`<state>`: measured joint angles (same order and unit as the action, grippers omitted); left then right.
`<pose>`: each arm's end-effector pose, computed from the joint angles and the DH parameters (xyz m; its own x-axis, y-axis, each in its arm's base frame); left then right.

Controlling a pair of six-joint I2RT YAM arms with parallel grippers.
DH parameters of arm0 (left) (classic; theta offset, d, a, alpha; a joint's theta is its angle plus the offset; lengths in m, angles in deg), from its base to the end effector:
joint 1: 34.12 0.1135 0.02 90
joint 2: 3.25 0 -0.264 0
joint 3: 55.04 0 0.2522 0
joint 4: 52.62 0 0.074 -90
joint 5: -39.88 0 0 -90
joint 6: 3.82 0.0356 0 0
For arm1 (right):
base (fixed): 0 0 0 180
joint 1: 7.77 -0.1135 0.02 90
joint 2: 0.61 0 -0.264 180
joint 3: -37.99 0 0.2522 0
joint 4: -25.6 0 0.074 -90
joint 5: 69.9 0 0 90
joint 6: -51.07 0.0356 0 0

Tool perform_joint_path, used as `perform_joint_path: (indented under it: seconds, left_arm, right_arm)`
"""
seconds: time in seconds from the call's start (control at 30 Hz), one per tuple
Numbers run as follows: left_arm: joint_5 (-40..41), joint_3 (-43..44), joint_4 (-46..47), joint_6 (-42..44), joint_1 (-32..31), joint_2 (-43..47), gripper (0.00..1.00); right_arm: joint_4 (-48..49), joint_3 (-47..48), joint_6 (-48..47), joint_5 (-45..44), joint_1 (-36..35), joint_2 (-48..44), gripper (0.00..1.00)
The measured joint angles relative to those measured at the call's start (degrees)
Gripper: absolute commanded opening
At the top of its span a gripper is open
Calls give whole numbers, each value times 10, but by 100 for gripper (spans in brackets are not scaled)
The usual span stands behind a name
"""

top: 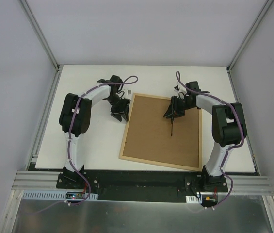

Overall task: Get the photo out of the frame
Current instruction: Adjust the photo frame at the center of the board.

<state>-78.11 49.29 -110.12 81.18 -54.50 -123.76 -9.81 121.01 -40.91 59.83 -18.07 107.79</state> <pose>0.3934 -0.1640 0.1695 -0.9338 0.2648 -0.2407 0.3511 0.8080 -0.4732 0.3705 0.0905 0.1674 -0.8429 -0.1802 -0.5070 -0.4738 0.6951 0.5407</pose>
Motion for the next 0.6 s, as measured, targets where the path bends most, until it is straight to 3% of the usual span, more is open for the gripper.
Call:
perform_joint_path:
  seconds: [0.37, 0.6]
  left_arm:
    - [16, -7, -2, 10, -50, 2, 45]
    - [31, 20, -5, 9, -51, -1, 39]
  right_arm:
    - [2, -19, -7, -67, -4, 0, 0]
    - [3, -19, -6, -70, -6, 0, 0]
